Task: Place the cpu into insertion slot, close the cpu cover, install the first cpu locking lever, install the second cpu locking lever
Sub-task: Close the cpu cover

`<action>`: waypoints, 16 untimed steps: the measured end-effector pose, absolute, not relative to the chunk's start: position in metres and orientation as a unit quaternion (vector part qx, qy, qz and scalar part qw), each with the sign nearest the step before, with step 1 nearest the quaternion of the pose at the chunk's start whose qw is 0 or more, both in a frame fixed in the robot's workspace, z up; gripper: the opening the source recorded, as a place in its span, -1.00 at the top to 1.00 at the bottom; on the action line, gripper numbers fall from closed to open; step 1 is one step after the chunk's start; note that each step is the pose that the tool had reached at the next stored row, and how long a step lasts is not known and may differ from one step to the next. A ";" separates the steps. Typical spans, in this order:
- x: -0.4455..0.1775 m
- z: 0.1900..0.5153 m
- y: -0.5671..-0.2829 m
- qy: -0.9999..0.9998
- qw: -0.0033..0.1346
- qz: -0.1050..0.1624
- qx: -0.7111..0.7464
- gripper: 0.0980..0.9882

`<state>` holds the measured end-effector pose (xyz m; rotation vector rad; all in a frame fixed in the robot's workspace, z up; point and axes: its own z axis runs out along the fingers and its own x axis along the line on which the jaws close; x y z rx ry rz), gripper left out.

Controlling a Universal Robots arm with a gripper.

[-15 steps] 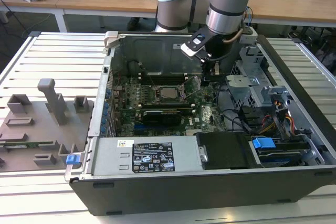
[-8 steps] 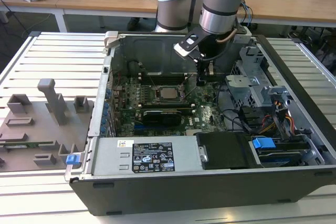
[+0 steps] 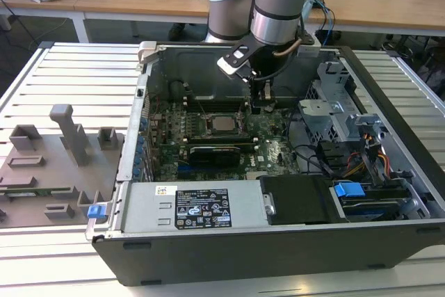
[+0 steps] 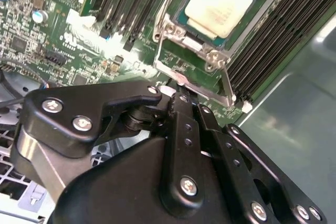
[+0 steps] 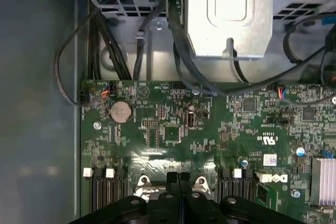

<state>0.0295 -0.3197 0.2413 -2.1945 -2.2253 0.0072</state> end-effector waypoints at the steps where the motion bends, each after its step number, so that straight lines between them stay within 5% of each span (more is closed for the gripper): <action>1: 0.028 0.241 -0.320 -0.712 0.008 0.002 -0.702 0.98; 16: 0.003 0.241 -0.320 -0.712 0.008 0.002 -0.702 0.98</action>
